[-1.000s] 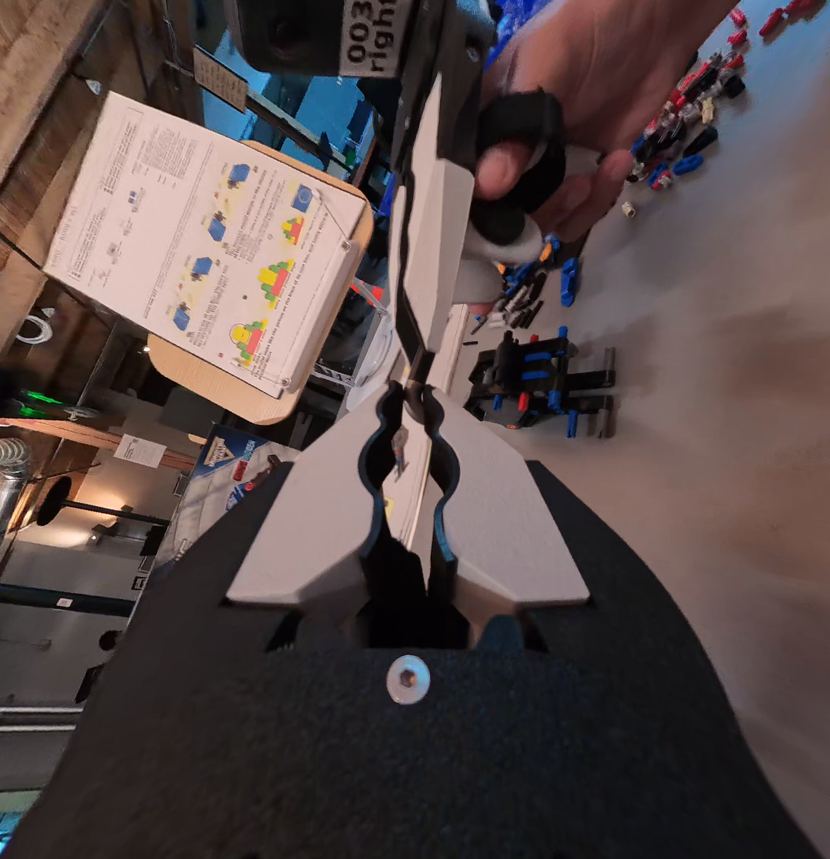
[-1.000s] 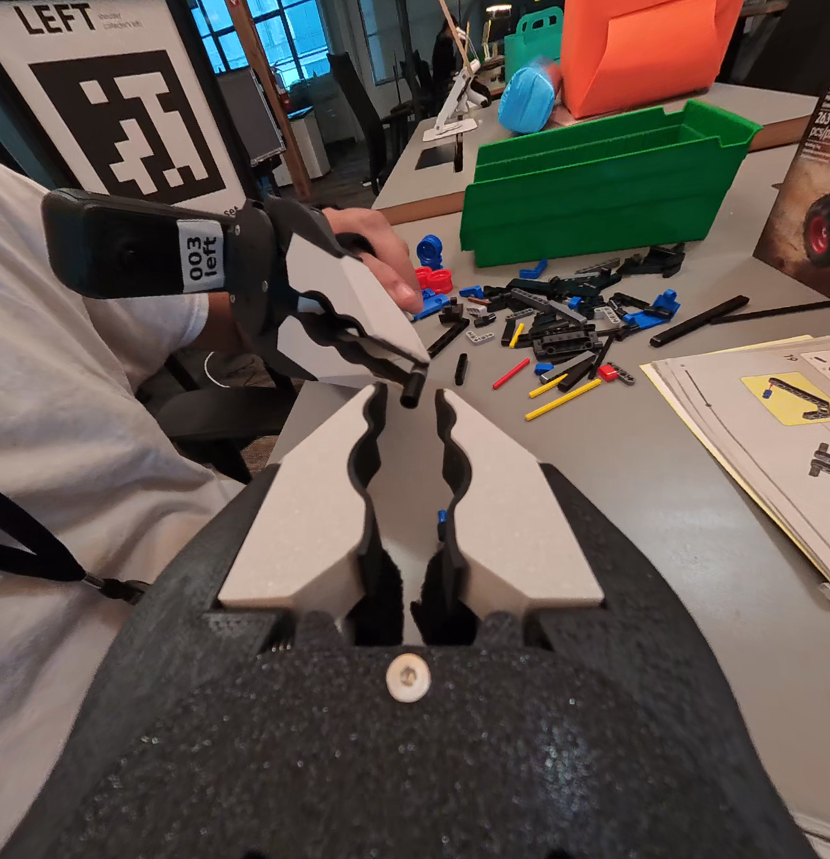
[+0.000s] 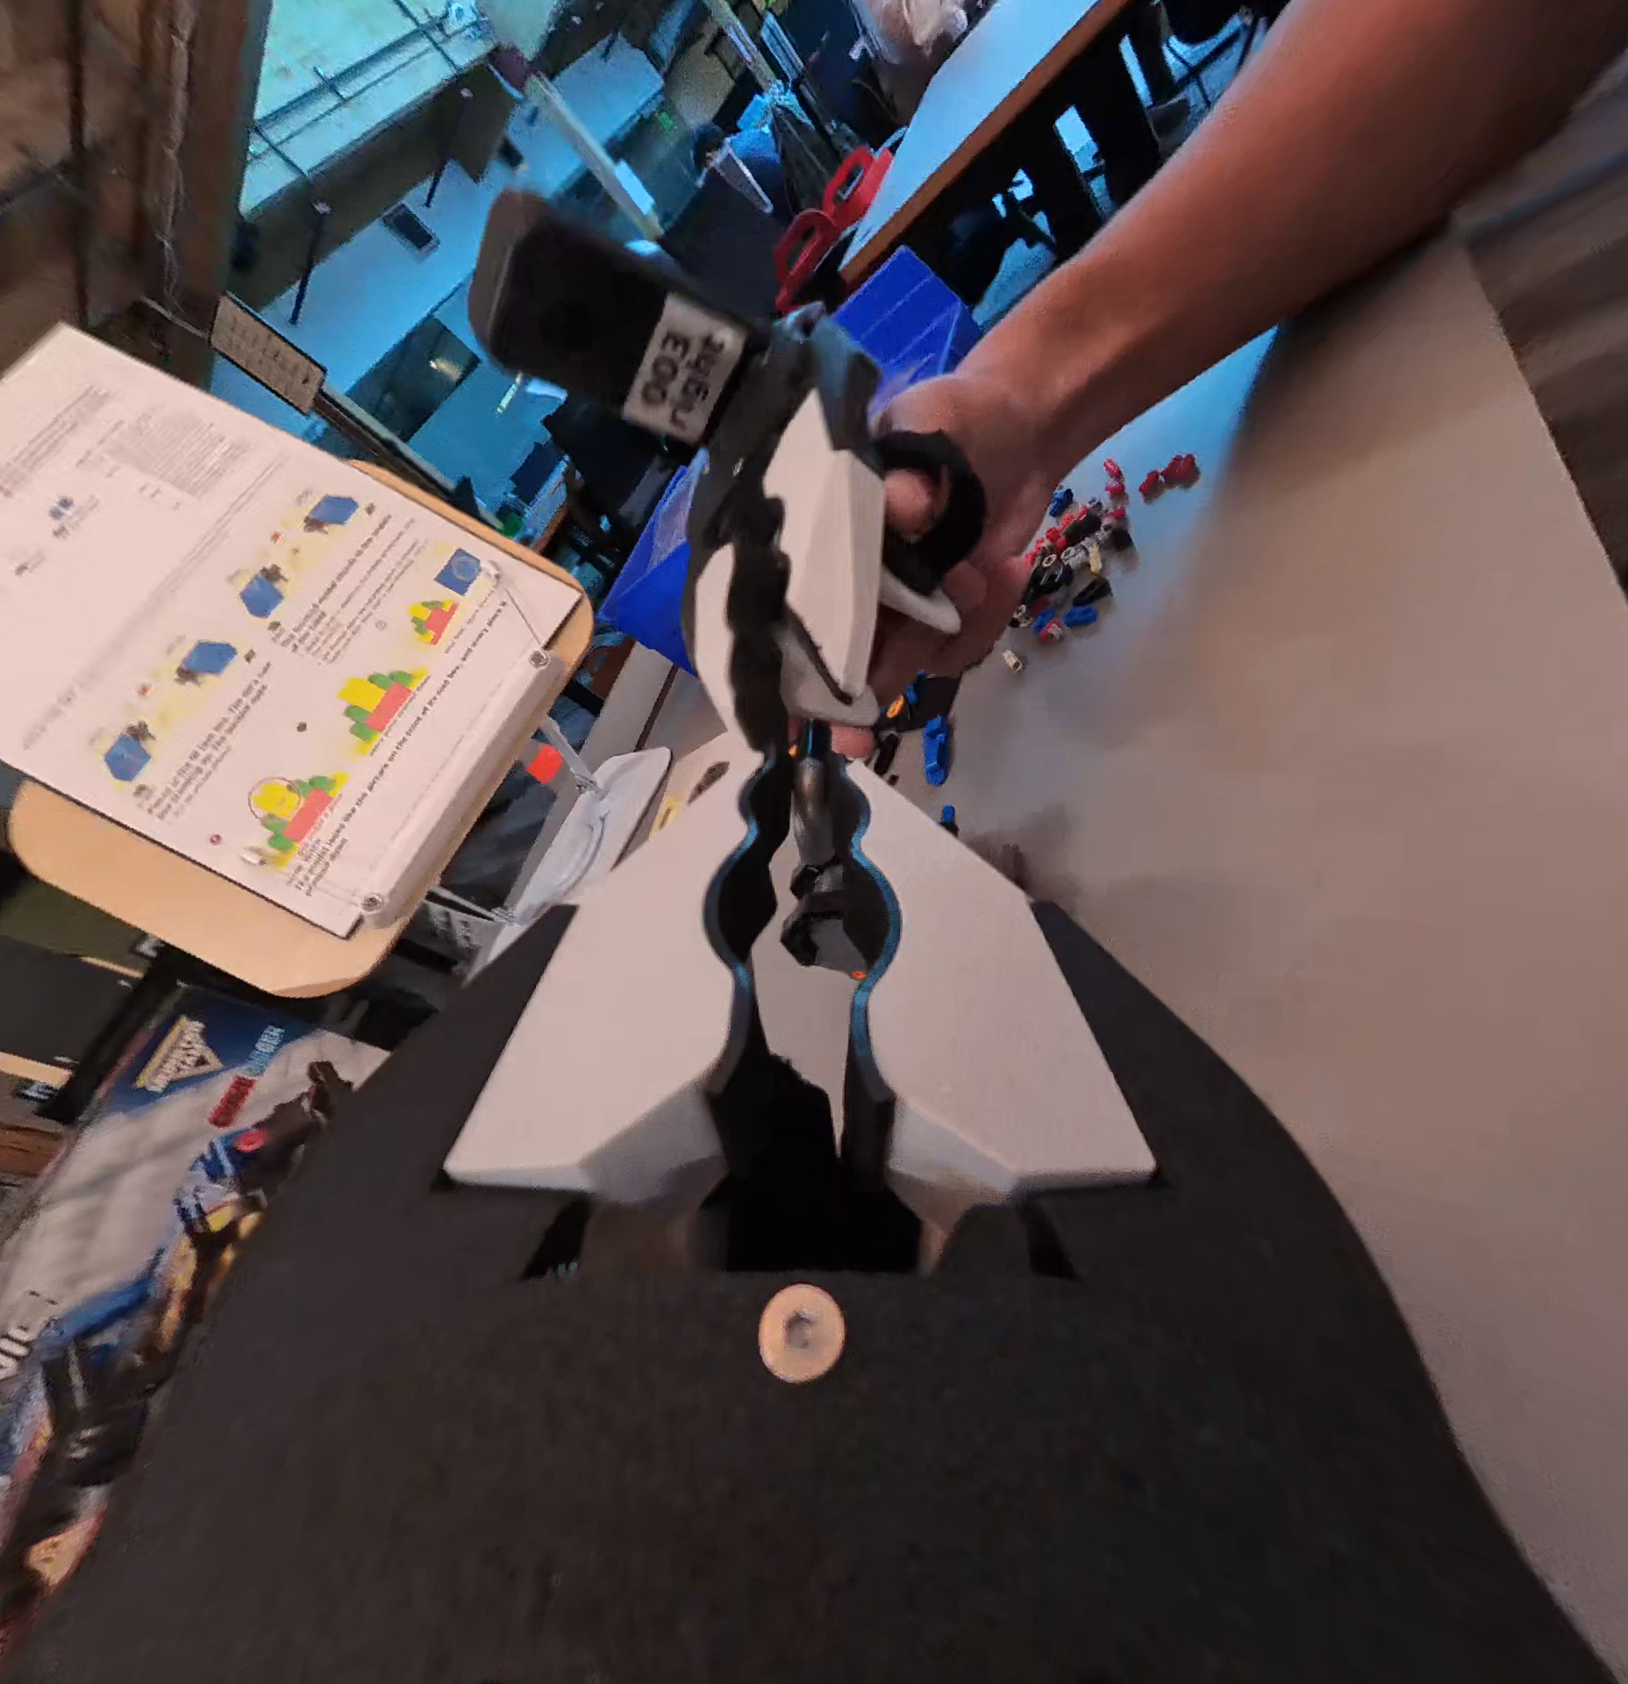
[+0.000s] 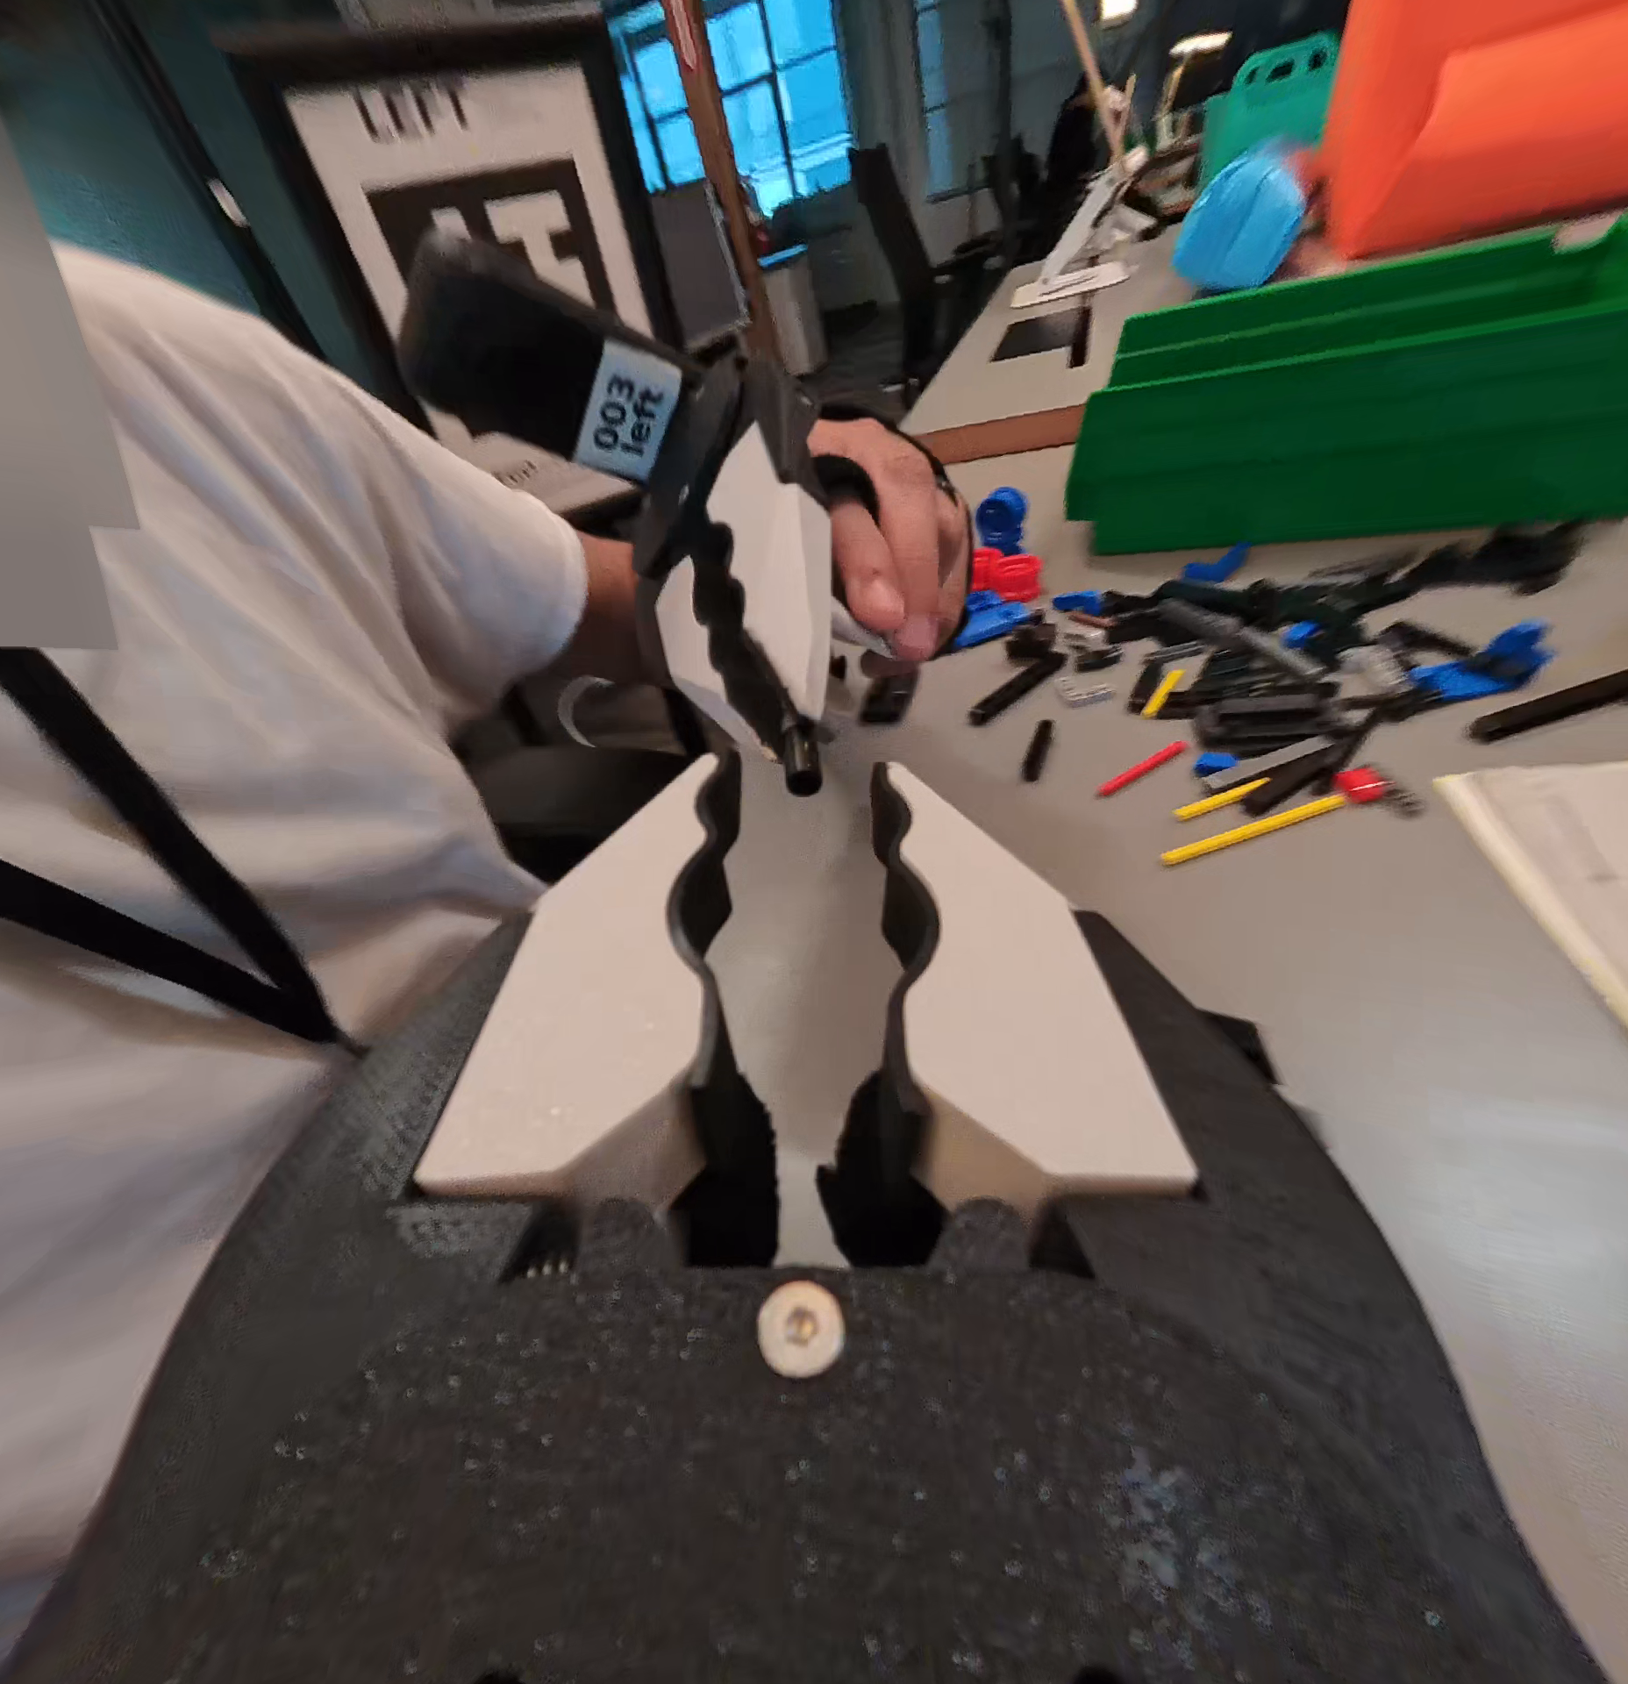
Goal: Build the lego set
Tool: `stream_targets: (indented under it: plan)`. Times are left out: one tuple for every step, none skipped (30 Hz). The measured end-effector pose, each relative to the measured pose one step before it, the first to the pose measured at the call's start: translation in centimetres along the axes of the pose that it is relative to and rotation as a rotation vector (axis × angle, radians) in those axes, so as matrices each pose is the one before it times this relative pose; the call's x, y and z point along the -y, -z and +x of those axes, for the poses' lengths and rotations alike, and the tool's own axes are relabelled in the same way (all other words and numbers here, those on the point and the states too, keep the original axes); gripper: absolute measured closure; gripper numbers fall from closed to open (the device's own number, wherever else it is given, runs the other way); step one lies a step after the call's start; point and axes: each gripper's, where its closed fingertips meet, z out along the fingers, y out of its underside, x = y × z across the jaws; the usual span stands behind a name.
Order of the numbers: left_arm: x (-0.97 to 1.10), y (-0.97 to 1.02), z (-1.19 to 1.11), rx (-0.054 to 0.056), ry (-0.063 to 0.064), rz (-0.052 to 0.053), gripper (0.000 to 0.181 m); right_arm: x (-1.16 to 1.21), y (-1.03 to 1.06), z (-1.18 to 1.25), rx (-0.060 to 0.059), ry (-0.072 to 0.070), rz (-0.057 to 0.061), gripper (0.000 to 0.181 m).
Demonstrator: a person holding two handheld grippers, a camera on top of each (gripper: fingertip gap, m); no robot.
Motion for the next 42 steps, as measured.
stream_targets:
  plan:
    - [0.177,-0.016,0.056,0.01,-0.0193,0.0055,0.175,-0.013,-0.088,-0.219,0.04,-0.052,0.0034,0.153]
    - [0.126,-0.026,0.073,0.0032,-0.0088,0.0024,0.175,0.02,-0.059,-0.286,0.0341,-0.0333,0.006,0.157]
    - [0.07,-0.016,-0.09,0.0105,-0.0078,-0.0002,0.175,-0.02,-0.077,-0.198,0.0192,-0.0168,0.0046,0.163]
    - [0.047,-0.013,-0.001,0.0031,-0.0113,0.0005,0.175,0.098,-0.006,-0.059,0.0024,0.0031,0.007,0.171]
    - [-0.004,-0.026,0.047,-0.0022,-0.0039,-0.002,0.175,0.216,0.054,0.07,-0.0127,0.0114,0.0151,0.174]
    - [0.083,0.005,0.01,0.0013,-0.0028,0.0039,0.175,-0.016,0.001,-0.068,-0.0004,0.0061,-0.0037,0.174]
    - [0.092,0.006,0.108,-0.0042,-0.0015,0.0048,0.175,-0.142,-0.01,-0.109,0.0082,-0.0085,-0.0156,0.174]
    - [0.046,-0.01,0.06,-0.0005,0.002,0.0026,0.175,0.004,0.022,-0.038,0.0025,-0.0042,-0.0051,0.174]
    - [0.109,0.004,-0.078,0.0083,-0.0017,0.0069,0.175,0.135,0.014,-0.084,0.0022,0.0004,0.0093,0.174]
    - [0.194,0.038,-0.027,0.0038,-0.0009,0.0109,0.175,0.1,-0.02,-0.18,0.0145,-0.0101,0.0063,0.175]
    - [0.122,-0.004,-0.022,0.0003,0.0042,0.0042,0.175,0.091,-0.02,-0.102,0.0128,-0.0128,0.0082,0.175]
    - [0.013,-0.017,-0.053,0.0009,0.0005,-0.0025,0.175,0.073,-0.023,-0.171,0.0174,-0.0107,0.0088,0.175]
    - [-0.052,-0.053,-0.06,0.0038,-0.0043,-0.0045,0.175,0.12,-0.001,-0.094,0.0131,-0.0133,0.0104,0.175]
    - [-0.117,-0.048,-0.031,0.0035,-0.007,-0.0062,0.174,0.096,0.009,-0.07,0.0095,-0.0087,0.0079,0.175]
    - [-0.135,-0.028,-0.094,0.008,-0.0076,-0.0056,0.173,0.044,0.054,-0.012,0.0024,-0.0018,0.0037,0.175]
    - [-0.099,0.016,-0.091,0.0053,-0.0014,-0.0034,0.172,0.022,0.068,0.019,-0.0018,0.0034,0.0003,0.175]
    - [-0.041,0.055,-0.082,0.0017,0.0085,-0.0005,0.172,0.05,0.117,0.054,-0.0056,0.0062,0.0003,0.175]
    - [0.027,0.106,-0.037,-0.0017,0.0105,0.0044,0.173,0.09,0.139,0.053,-0.0067,0.006,0.0021,0.175]
    - [-0.001,0.106,0.016,-0.0036,0.0077,0.0017,0.174,0.036,0.125,0.032,-0.0048,0.0058,-0.0027,0.175]
    - [-0.057,0.069,0.04,-0.0037,0.0047,-0.0022,0.174,-0.033,0.077,0.064,-0.0059,0.0056,-0.0068,0.175]
    - [-0.04,0.016,0.059,-0.0018,0.0011,-0.0016,0.174,-0.071,-0.011,-0.01,-0.0023,0.0052,-0.0077,0.175]
    - [0.025,0.015,0.054,0.0012,-0.0039,0.0012,0.175,-0.074,-0.045,-0.058,0.0002,0.0054,-0.0052,0.175]
    - [0.05,0.011,0.005,0.0043,-0.0056,0.0012,0.175,0.033,-0.011,-0.021,-0.0026,0.0052,0.0003,0.175]
    - [-0.04,-0.019,0.033,0.0004,-0.0034,-0.004,0.174,-0.036,0.009,0.04,-0.0058,0.0045,-0.0053,0.175]
    - [-0.04,-0.018,0.042,-0.0004,-0.0006,-0.0033,0.174,-0.028,0.004,0.017,-0.0031,0.0043,-0.0045,0.175]
    - [0.03,-0.016,-0.002,0.0038,-0.0018,0.0015,0.174,0.075,0.004,-0.009,-0.001,0.0031,0.0044,0.175]
    - [0.0,-0.017,0.06,-0.0014,-0.004,0.0011,0.175,-0.026,-0.024,-0.018,0.001,-0.0017,-0.0007,0.175]
    - [-0.071,-0.006,0.083,-0.0087,-0.0007,-0.0052,0.175,-0.146,-0.035,0.063,-0.0043,0.002,-0.0075,0.175]
    - [-0.075,0.006,-0.002,-0.0059,0.0035,-0.0072,0.175,-0.014,-0.023,0.076,-0.0056,0.0024,0.0009,0.175]
    - [-0.029,0.029,-0.015,-0.0007,-0.0032,-0.0028,0.175,0.017,-0.066,0.003,0.0017,-0.0044,0.0033,0.175]
    - [-0.013,0.062,-0.06,0.0103,-0.0162,-0.0017,0.175,0.138,-0.103,0.03,0.0019,-0.0049,0.0127,0.175]
    - [-0.075,0.03,-0.038,0.0098,-0.0177,-0.0076,0.175,0.034,-0.057,0.102,-0.0024,-0.005,0.0034,0.175]
    - [-0.082,0.015,0.09,0.0012,-0.0098,-0.009,0.175,-0.122,-0.054,0.011,-0.0007,0.0035,-0.0085,0.175]
    - [0.056,0.039,0.056,0.0052,-0.0024,0.0002,0.175,-0.004,-0.045,-0.069,0.0005,0.0057,0.0,0.175]
    - [0.012,0.012,0.073,0.0031,0.0022,-0.0009,0.175,0.023,-0.027,0.001,-0.0074,0.0066,-0.0031,0.175]
    - [-0.066,0.007,0.132,-0.0036,-0.0013,-0.005,0.176,-0.139,-0.09,-0.027,-0.0075,0.0163,-0.0098,0.175]
    - [0.09,0.078,0.085,-0.0007,-0.0021,0.005,0.176,-0.022,-0.067,-0.169,0.0102,-0.0037,0.0011,0.175]
    - [0.157,0.044,-0.024,0.0037,0.0121,0.0062,0.176,0.146,0.02,-0.061,0.0084,-0.0103,0.0099,0.175]
    - [0.07,-0.004,-0.199,0.0082,0.0232,0.0024,0.176,0.22,0.07,0.07,-0.0002,-0.0061,0.0105,0.175]
    - [0.072,-0.014,-0.364,0.0141,0.0218,0.006,0.175,0.252,0.068,0.073,-0.0044,0.0061,0.0086,0.175]
    - [0.19,-0.005,-0.379,0.0178,0.0167,0.0155,0.175,0.368,0.015,-0.052,-0.0006,0.0058,0.0178,0.175]
    - [0.315,-0.005,-0.321,0.016,0.0151,0.0231,0.175,0.286,-0.06,-0.105,0.0064,-0.0067,0.0211,0.175]
